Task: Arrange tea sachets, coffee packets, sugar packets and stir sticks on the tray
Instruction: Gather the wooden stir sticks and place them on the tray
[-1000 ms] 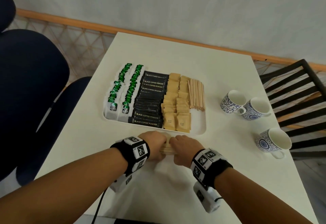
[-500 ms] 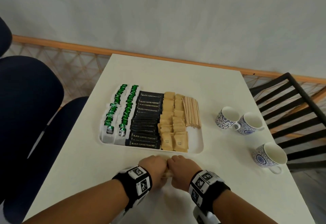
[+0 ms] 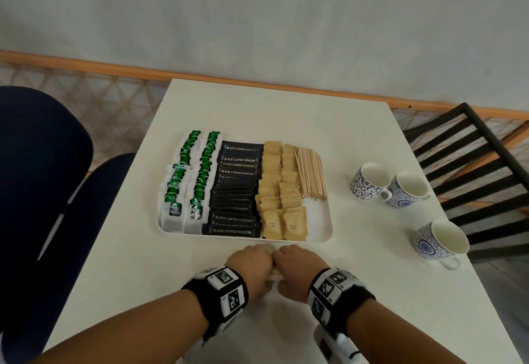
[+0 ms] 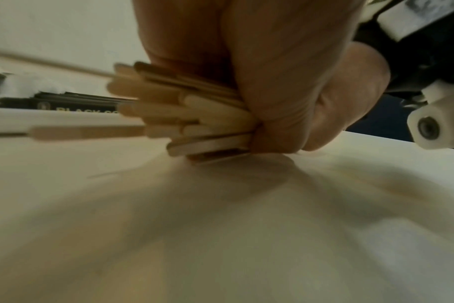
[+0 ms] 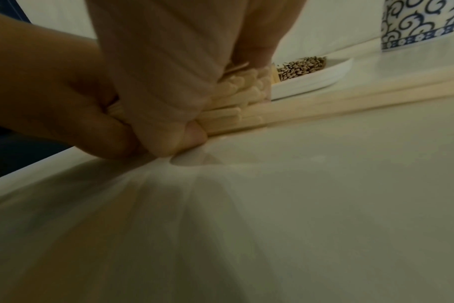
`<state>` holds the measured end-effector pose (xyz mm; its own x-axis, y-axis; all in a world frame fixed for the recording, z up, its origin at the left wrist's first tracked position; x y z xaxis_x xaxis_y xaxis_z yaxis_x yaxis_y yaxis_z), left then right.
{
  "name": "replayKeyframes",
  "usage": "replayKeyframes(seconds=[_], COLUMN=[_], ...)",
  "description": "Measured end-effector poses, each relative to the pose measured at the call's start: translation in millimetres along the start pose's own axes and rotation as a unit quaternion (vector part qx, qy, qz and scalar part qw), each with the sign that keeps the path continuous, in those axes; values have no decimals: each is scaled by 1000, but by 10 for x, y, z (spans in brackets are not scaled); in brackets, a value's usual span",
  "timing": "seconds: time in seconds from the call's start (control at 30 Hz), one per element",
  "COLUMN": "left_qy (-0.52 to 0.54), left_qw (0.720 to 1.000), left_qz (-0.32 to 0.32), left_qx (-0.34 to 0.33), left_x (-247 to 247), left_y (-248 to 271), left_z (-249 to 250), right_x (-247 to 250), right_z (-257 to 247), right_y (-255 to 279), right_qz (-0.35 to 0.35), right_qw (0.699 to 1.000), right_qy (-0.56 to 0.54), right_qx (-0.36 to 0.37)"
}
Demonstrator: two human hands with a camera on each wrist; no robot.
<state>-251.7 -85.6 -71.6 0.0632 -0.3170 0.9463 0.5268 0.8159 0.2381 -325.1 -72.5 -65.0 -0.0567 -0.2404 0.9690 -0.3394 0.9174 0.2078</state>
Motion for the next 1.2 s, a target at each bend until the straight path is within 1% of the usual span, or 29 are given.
replayKeyframes(seconds=[0.13, 0.2, 0.3, 0.47, 0.6, 0.67, 0.73, 0.83, 0.9, 1.0, 1.03, 1.07, 1.13, 1.17, 1.2], left_qy=[25, 32, 14, -2, -38, -11, 42, 142, 191, 262, 306, 358, 442, 468, 489], left_qw=[999, 999, 999, 998, 996, 997, 997, 989, 981, 965, 951, 932, 894, 880, 868], left_qz=[12, 12, -2, -28, -33, -21, -1, -10, -19, 14, 28, 45, 73, 80, 84], left_qx=[-31, -37, -46, -59, -75, -71, -59, -35, -31, -12, -1, 9, 22, 25, 23], left_x=[66, 125, 180, 167, 109, 118, 161, 194, 221, 286, 294, 303, 327, 327, 324], left_y=[15, 32, 42, 12, 11, 21, 26, 20, 5, 1, 10, 20, 46, 55, 64], left_z=[-3, -16, -20, 19, 56, 68, 43, -30, -45, -125, -161, -194, -212, -199, -172], right_x=[16, 1, -8, -7, 7, 40, 145, 341, 515, 853, 975, 1112, 1368, 1448, 1481], right_z=[44, 84, 137, 186, 95, 47, 33, 24, 20, 129, 179, 217, 262, 264, 253], right_y=[24, 35, 55, 80, 33, 10, 4, 21, 27, 56, 71, 88, 126, 136, 126], right_qz=[27, 26, 24, -24, -48, -52, -38, -22, 1, 54, 80, 120, 233, 276, 295], right_qw=[999, 999, 999, 1000, 998, 997, 998, 999, 999, 998, 996, 991, 967, 954, 947], right_qy=[-16, -20, -24, 5, 39, 49, 46, 36, 31, -20, -37, -52, -90, -110, -120], right_qx=[8, 10, 18, 11, 15, 20, 16, 22, 28, -15, -30, -39, -48, -47, -44])
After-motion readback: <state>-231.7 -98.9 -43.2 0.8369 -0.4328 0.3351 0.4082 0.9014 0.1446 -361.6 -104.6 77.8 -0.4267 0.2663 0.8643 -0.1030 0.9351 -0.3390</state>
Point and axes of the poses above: each hand's wrist, its own y-axis away from the middle knuckle, its own x-axis out of the back of the hand, z = x × y, the point moved 7 cm from there along -y, towards the middle knuckle, and after that the axes turned 15 degrees about z, right-handed, at the moved point
